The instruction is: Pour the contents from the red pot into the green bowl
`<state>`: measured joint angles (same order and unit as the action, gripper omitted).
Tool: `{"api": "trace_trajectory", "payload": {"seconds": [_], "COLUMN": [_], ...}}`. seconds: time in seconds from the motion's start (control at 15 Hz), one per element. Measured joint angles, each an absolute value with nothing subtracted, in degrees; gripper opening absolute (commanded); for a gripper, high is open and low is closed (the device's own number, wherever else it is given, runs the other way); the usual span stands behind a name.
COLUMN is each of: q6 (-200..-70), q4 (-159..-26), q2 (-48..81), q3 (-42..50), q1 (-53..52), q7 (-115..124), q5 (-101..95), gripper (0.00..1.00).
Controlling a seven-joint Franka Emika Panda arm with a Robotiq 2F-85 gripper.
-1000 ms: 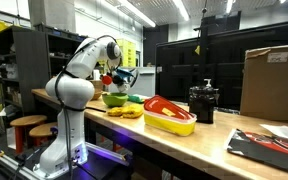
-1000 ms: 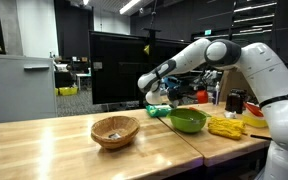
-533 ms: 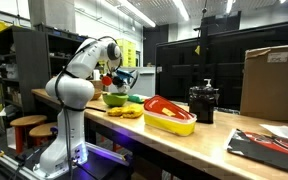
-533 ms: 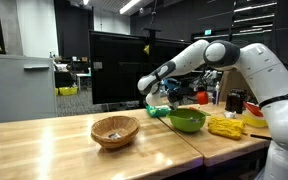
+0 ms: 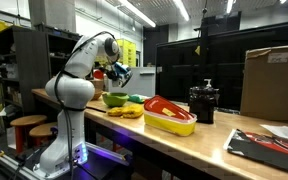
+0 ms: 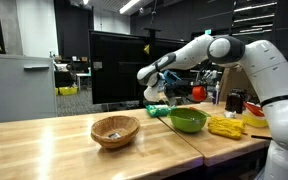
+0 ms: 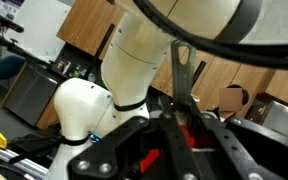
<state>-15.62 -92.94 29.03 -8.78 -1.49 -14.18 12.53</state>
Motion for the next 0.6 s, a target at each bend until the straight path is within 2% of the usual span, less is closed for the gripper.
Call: {"api": "trace_trajectory", "payload": {"seconds": [0.33,0.6], "q6": [-17.1,-16.4], "q4": [-93.8,-92.7], "q2": [22.1,20.3], "q3": [-3.0,-3.6], "q1": [-4.7,-6.1], "q7": [-7.1,-5.3], "q5": [30.2,21.8], "gripper": [0.04,0.04]}}
